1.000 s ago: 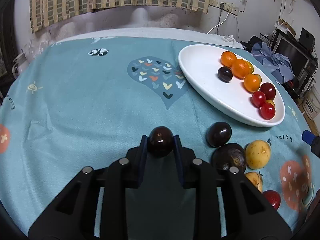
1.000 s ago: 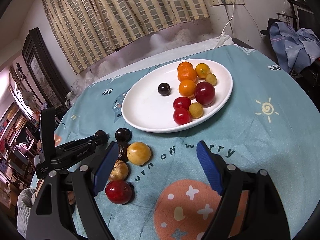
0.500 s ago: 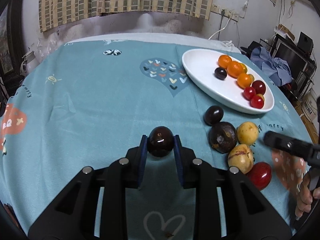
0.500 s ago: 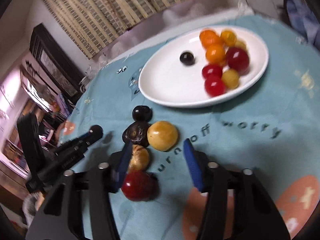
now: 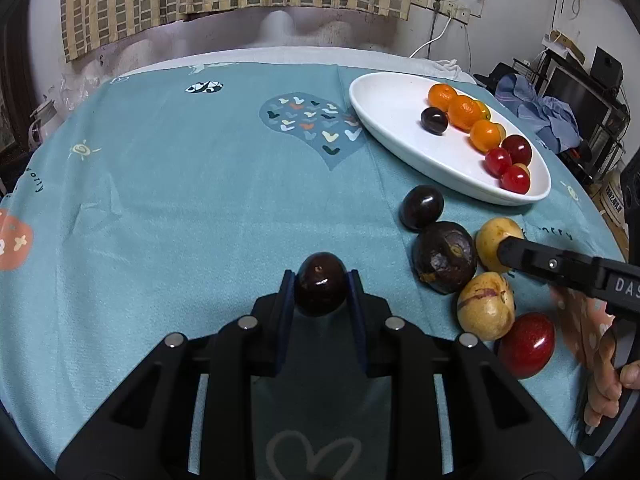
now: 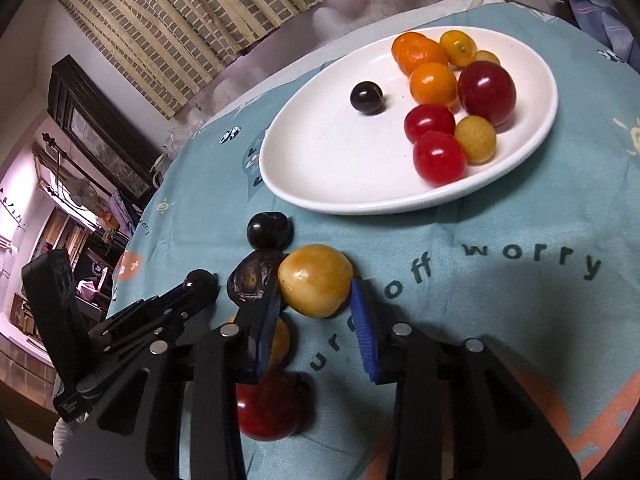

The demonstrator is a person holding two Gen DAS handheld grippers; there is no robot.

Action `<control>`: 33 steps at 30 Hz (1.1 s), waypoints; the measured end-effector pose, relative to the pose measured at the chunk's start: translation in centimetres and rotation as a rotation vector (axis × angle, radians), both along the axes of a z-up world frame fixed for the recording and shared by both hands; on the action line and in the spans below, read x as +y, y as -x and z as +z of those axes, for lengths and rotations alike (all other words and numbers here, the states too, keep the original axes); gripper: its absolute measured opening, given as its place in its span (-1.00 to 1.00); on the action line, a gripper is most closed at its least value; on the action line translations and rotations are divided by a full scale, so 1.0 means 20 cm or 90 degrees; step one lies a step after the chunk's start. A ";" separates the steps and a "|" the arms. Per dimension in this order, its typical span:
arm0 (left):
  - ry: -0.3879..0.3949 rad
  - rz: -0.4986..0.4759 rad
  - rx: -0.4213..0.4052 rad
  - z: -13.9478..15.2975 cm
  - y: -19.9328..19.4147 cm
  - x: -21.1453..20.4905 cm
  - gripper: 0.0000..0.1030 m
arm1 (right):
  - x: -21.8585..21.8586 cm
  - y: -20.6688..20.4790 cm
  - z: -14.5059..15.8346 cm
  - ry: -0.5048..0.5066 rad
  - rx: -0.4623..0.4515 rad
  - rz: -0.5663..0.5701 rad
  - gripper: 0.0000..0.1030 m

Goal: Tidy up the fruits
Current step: 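Grasp a dark purple plum with the left gripper while the right gripper grasps a yellow fruit, then lower both held fruits onto the white plate and open both grippers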

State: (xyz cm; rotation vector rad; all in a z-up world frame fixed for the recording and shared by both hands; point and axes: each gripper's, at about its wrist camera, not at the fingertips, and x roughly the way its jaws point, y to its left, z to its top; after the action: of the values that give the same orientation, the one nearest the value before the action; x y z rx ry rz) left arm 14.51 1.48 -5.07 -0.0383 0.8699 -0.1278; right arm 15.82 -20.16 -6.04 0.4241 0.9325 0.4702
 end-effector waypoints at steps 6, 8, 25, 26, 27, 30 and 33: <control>0.004 -0.001 -0.041 0.08 0.04 -0.01 -0.49 | -0.05 0.06 0.09 -0.014 -0.034 0.003 -0.31; 0.017 -0.005 -0.045 0.11 0.04 -0.02 -0.49 | -0.07 0.07 0.14 -0.019 -0.053 -0.003 -0.36; 0.050 -0.032 -0.060 0.22 -0.18 -0.15 -0.49 | -0.05 -0.01 0.06 0.011 0.024 0.074 -0.39; 0.048 -0.027 -0.062 0.22 -0.18 -0.14 -0.49 | -0.03 -0.01 0.05 0.020 0.024 0.071 -0.37; 0.046 -0.022 -0.066 0.23 -0.17 -0.12 -0.49 | -0.03 -0.01 0.04 0.017 0.026 0.070 -0.32; 0.048 -0.019 -0.074 0.25 -0.16 -0.11 -0.49 | -0.03 -0.03 -0.02 -0.016 0.054 0.067 -0.27; 0.033 -0.026 -0.079 0.25 -0.15 -0.13 -0.49 | -0.02 -0.03 -0.02 -0.021 0.043 0.067 -0.27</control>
State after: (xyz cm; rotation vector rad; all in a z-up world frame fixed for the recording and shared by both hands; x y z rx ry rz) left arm 17.57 -1.16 -0.02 -0.0602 0.7443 -0.1887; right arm 16.45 -20.63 -6.51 0.4242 1.0167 0.5711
